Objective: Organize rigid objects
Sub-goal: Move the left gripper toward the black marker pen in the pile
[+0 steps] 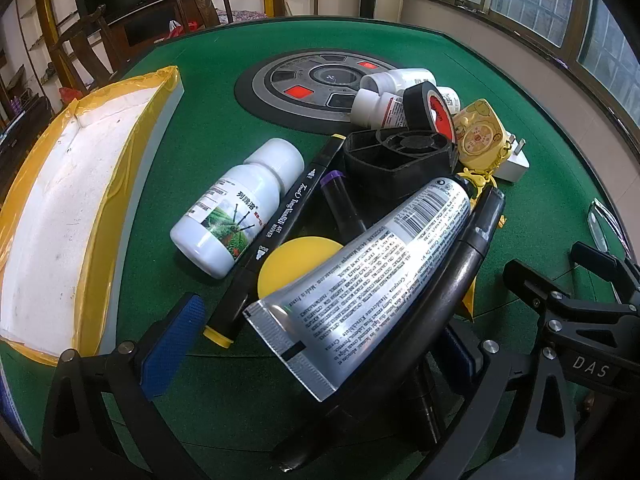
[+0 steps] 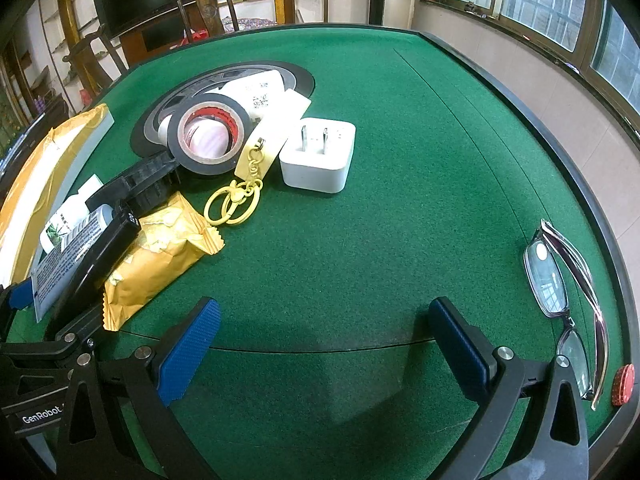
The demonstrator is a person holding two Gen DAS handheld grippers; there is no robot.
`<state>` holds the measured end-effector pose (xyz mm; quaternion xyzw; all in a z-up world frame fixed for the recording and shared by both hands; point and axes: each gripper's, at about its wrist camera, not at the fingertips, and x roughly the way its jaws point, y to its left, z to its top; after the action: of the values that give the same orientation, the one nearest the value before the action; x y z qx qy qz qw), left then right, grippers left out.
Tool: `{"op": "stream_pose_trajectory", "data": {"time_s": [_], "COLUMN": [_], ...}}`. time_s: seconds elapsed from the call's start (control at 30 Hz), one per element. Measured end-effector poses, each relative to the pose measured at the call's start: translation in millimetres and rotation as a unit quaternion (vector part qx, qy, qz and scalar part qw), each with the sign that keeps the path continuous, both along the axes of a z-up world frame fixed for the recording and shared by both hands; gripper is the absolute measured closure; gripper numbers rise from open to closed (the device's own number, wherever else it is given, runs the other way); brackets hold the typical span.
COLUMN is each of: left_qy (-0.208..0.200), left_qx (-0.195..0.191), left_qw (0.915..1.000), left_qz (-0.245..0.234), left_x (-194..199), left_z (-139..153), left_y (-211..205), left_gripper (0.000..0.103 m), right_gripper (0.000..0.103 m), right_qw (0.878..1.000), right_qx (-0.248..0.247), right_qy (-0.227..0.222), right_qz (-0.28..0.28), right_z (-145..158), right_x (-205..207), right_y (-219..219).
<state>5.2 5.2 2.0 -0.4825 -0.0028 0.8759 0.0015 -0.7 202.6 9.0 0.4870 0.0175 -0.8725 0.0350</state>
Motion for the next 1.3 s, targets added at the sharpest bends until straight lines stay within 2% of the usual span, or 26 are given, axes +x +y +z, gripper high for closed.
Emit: {"op": "stream_pose_trajectory", "data": {"time_s": [0.67, 0.8, 0.83, 0.9, 1.0, 1.1, 1.3], "left_qy": [0.000, 0.001, 0.007, 0.055, 0.092, 0.097, 0.082], "left_qx": [0.000, 0.003, 0.005, 0.018, 0.002, -0.001, 0.043], "left_qw": [1.0000, 0.9998, 0.9997, 0.9974, 0.9938, 0.9926, 0.9910], "left_qz": [0.000, -0.020, -0.023, -0.043, -0.063, -0.073, -0.096], "left_x": [0, 0, 4, 17, 33, 39, 41], "left_z": [-1, -2, 1, 14, 23, 28, 32], "left_y": [-1, -2, -6, -13, -16, -20, -44], "left_gripper": [0.000, 0.000, 0.000, 0.000, 0.000, 0.000, 0.000], "right_gripper": [0.001, 0.001, 0.001, 0.001, 0.001, 0.001, 0.001], "right_qw": [1.000, 1.000, 1.000, 1.000, 1.000, 1.000, 1.000], "right_qx": [0.000, 0.000, 0.000, 0.000, 0.000, 0.000, 0.000], "right_qy": [0.000, 0.000, 0.000, 0.000, 0.000, 0.000, 0.000], "right_qz": [0.000, 0.000, 0.000, 0.000, 0.000, 0.000, 0.000], "right_z": [0, 0, 0, 1, 0, 0, 0], "right_x": [0, 0, 0, 0, 0, 0, -1], "right_y": [-2, -2, -2, -3, -3, -3, -4]}}
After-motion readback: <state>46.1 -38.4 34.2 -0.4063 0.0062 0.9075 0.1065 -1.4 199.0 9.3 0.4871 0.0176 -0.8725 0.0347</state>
